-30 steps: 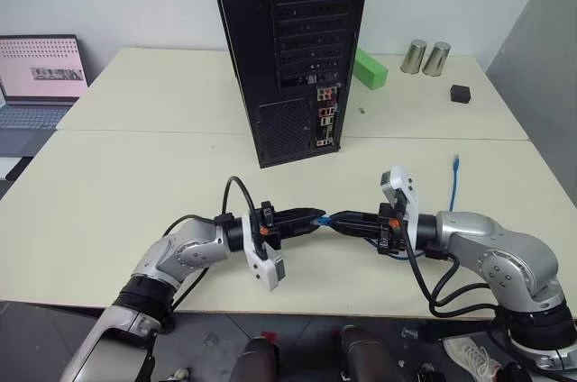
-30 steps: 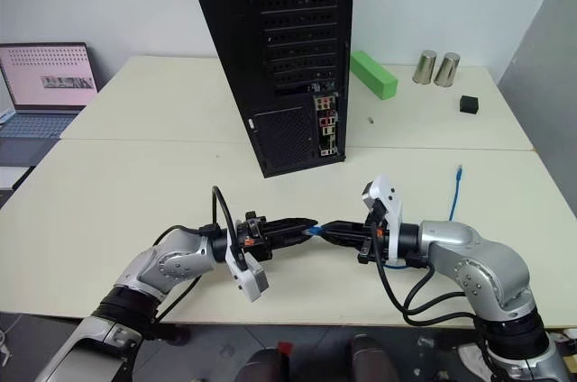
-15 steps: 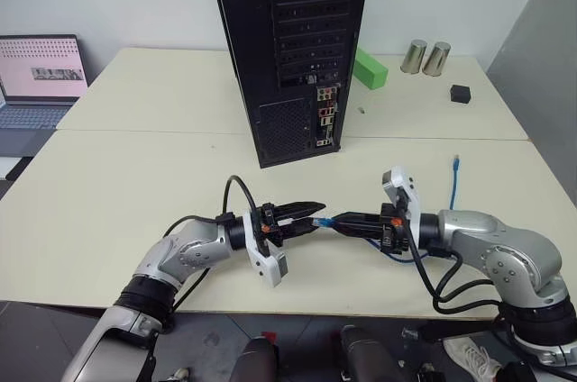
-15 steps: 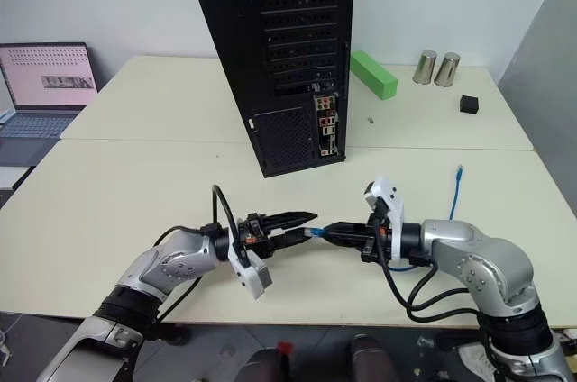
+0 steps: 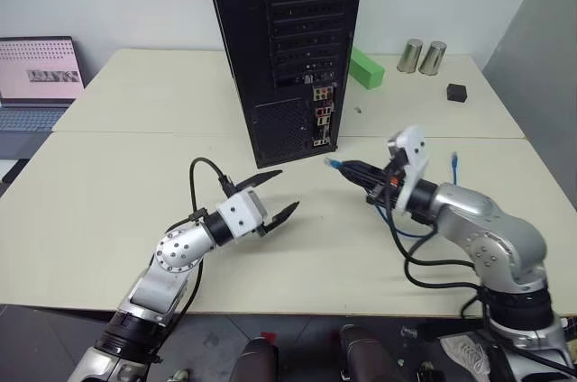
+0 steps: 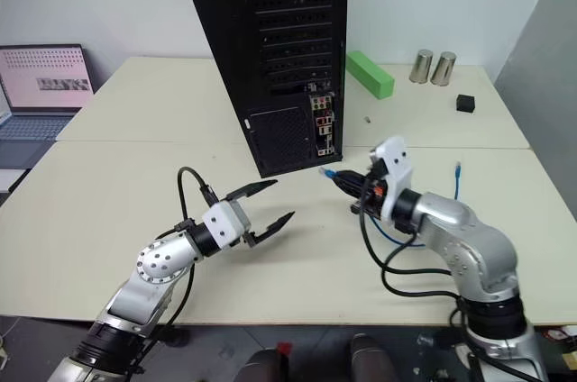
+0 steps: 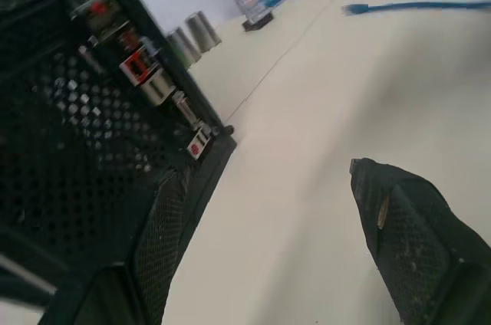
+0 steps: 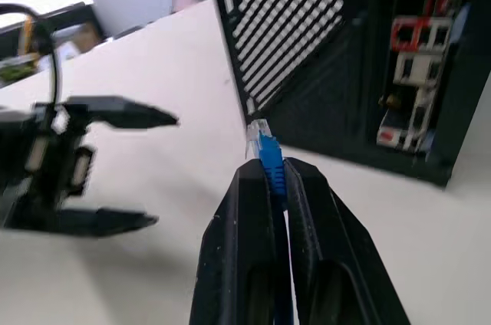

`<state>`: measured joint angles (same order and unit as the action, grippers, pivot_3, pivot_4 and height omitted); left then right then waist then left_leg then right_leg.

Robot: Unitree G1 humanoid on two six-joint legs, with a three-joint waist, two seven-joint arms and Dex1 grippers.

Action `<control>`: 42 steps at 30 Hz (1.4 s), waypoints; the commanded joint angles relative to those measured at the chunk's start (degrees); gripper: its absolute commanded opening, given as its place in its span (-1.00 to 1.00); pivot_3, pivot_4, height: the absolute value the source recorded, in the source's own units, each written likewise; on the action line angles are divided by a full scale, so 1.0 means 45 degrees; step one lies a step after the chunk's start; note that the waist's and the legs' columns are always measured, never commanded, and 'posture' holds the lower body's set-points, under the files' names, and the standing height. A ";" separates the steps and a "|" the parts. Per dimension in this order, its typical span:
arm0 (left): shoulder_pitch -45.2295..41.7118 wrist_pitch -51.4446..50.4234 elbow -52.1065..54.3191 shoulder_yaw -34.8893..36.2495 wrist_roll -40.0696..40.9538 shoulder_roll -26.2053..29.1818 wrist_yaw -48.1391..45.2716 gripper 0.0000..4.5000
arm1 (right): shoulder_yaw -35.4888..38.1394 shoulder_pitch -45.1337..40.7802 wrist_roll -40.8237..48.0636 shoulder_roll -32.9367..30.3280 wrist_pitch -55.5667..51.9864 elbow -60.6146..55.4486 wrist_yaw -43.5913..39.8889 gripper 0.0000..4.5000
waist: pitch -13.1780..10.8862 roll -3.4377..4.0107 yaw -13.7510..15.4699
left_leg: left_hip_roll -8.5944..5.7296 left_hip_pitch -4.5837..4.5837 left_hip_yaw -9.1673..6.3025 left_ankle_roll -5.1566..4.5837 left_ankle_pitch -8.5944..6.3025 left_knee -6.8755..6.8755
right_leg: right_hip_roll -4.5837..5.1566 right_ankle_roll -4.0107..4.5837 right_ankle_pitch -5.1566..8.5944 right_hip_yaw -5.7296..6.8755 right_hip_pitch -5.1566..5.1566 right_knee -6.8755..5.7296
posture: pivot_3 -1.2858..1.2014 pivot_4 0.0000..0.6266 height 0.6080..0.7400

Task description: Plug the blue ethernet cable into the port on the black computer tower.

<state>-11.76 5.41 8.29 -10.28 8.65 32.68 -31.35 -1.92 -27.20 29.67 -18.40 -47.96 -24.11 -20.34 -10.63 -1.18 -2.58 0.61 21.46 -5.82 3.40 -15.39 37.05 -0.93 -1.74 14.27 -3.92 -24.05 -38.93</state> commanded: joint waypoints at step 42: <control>-0.1889 -0.7142 0.2454 0.1354 0.0349 -0.2708 0.2388 0.57 | -0.0908 -0.3236 -0.5653 0.4645 0.4691 0.6120 0.4107 -1.00 | 0.0000 0.0000 -0.0143 | -0.0005 0.0011 0.0008 0.0003 0.0001 -0.0012 | 0.0008 0.0065 -0.0039 -0.0009 -0.0017 0.0011 | 0.03 -0.52 1.00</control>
<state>-19.18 -27.07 16.32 -5.16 10.29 20.62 -20.64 -6.75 -39.92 5.07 2.21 -29.04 4.13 -2.18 -10.63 -1.18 -3.22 0.59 21.51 -5.78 3.42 -15.38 37.00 -0.89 -1.45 14.10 -3.95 -24.13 -38.88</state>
